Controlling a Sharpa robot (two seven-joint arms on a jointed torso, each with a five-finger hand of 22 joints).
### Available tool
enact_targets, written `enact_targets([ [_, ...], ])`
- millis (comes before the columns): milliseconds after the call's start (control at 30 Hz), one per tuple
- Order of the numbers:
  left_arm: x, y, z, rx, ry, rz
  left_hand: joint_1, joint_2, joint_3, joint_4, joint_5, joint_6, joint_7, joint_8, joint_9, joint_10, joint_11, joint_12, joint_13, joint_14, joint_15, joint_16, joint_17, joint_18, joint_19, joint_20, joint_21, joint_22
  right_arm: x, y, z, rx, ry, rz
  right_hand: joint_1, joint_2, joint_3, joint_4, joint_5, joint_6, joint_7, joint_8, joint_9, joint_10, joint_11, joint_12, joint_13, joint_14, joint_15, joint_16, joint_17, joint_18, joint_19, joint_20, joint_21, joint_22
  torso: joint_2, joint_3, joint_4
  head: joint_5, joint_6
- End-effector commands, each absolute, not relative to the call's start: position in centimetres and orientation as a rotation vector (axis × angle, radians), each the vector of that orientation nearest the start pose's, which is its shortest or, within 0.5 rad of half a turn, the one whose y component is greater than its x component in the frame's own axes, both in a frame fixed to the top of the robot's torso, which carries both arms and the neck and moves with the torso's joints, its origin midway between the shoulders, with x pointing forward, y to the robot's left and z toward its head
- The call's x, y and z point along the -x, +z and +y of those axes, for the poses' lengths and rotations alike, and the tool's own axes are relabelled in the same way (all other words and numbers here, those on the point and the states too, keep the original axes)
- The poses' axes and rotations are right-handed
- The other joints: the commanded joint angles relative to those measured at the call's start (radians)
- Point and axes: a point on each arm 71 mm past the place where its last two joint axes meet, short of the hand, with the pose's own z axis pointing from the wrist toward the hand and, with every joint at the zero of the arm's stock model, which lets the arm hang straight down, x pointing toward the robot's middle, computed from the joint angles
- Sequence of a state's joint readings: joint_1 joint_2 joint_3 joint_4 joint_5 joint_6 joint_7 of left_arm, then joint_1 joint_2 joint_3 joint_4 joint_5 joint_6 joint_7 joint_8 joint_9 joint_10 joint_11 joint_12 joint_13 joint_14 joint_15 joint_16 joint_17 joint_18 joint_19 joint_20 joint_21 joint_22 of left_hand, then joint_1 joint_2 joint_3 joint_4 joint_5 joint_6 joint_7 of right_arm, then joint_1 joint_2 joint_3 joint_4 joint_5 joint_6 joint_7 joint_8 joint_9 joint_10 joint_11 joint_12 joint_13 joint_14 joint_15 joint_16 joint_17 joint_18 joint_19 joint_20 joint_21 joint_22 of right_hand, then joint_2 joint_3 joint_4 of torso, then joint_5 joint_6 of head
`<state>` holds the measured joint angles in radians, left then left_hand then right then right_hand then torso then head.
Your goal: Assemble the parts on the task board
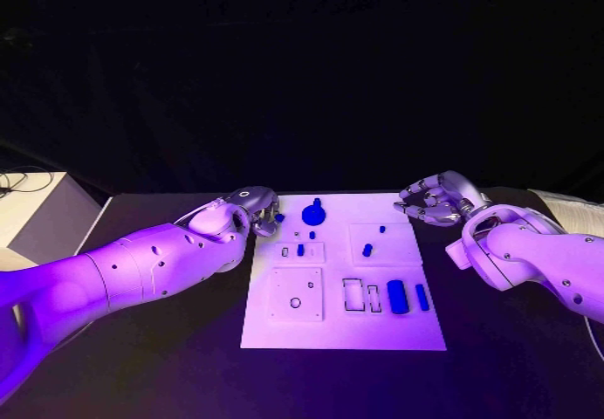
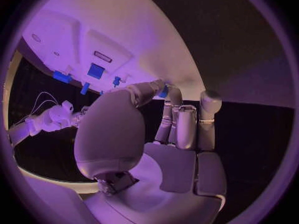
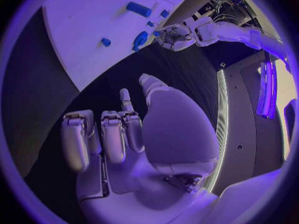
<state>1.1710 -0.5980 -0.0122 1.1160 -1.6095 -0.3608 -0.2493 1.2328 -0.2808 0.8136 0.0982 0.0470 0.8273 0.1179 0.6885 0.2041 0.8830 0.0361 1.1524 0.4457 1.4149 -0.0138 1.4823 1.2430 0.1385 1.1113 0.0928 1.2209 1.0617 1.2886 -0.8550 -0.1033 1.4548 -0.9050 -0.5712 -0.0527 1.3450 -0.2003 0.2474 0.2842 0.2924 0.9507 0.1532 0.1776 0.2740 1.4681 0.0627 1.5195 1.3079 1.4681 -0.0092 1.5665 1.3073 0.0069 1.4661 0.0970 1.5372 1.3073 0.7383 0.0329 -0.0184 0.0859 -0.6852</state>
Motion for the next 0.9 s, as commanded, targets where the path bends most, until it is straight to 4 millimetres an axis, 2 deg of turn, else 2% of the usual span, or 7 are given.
enact_targets([
  [33, -55.45, -21.07, 20.24, -0.074, -0.312, 1.605, -0.004, -0.005, -0.009, 0.001, 0.005, -0.009, 0.000, -0.006, -0.002, -0.002, 0.009, -0.002, 0.002, -0.004, 0.002, -0.004, -0.001, -0.003, -0.003, 0.004, -0.005, -0.001, -51.11, -16.06, -24.38, -0.436, 0.764, 1.522, -0.011, 0.002, 0.005, 0.001, 0.006, -0.005, -0.001, 0.004, 0.001, 0.064, 0.006, -0.005, 0.225, 0.096, 0.005, -0.006, 0.237, 0.002, 0.088, 0.002, -0.004, 0.240, -0.001, 0.0000, -0.0001, 0.000, 0.000],
  [600, -55.45, -21.07, 20.34, -0.060, -0.298, 1.607, -0.033, -0.008, -0.099, 0.061, 0.005, -0.010, 0.001, -0.017, -0.021, -0.002, 0.013, 0.007, 0.005, -0.004, 0.007, -0.005, 0.001, -0.003, 0.002, 0.009, -0.016, -0.008, -51.12, -16.07, -24.41, -0.436, 0.763, 1.522, -0.011, 0.002, 0.005, 0.001, 0.006, -0.005, -0.001, 0.004, 0.001, 0.064, 0.006, -0.005, 0.225, 0.096, 0.005, -0.006, 0.237, 0.002, 0.088, 0.002, -0.004, 0.240, 0.000, 0.0002, -0.0001, -0.002, 0.000],
  [900, -55.46, -21.10, 20.40, -0.056, -0.291, 1.612, -0.033, -0.006, -0.108, 0.071, 0.005, -0.009, 0.001, -0.018, -0.023, -0.002, 0.013, 0.008, 0.005, -0.003, 0.007, -0.004, 0.003, -0.003, 0.005, 0.010, -0.016, -0.007, -51.13, -16.07, -24.44, -0.436, 0.762, 1.522, -0.011, 0.002, 0.005, 0.001, 0.006, -0.005, -0.001, 0.004, 0.001, 0.064, 0.006, -0.005, 0.225, 0.096, 0.005, -0.006, 0.237, 0.002, 0.088, 0.002, -0.004, 0.240, 0.000, 0.0000, 0.0001, -0.003, 0.000],
])
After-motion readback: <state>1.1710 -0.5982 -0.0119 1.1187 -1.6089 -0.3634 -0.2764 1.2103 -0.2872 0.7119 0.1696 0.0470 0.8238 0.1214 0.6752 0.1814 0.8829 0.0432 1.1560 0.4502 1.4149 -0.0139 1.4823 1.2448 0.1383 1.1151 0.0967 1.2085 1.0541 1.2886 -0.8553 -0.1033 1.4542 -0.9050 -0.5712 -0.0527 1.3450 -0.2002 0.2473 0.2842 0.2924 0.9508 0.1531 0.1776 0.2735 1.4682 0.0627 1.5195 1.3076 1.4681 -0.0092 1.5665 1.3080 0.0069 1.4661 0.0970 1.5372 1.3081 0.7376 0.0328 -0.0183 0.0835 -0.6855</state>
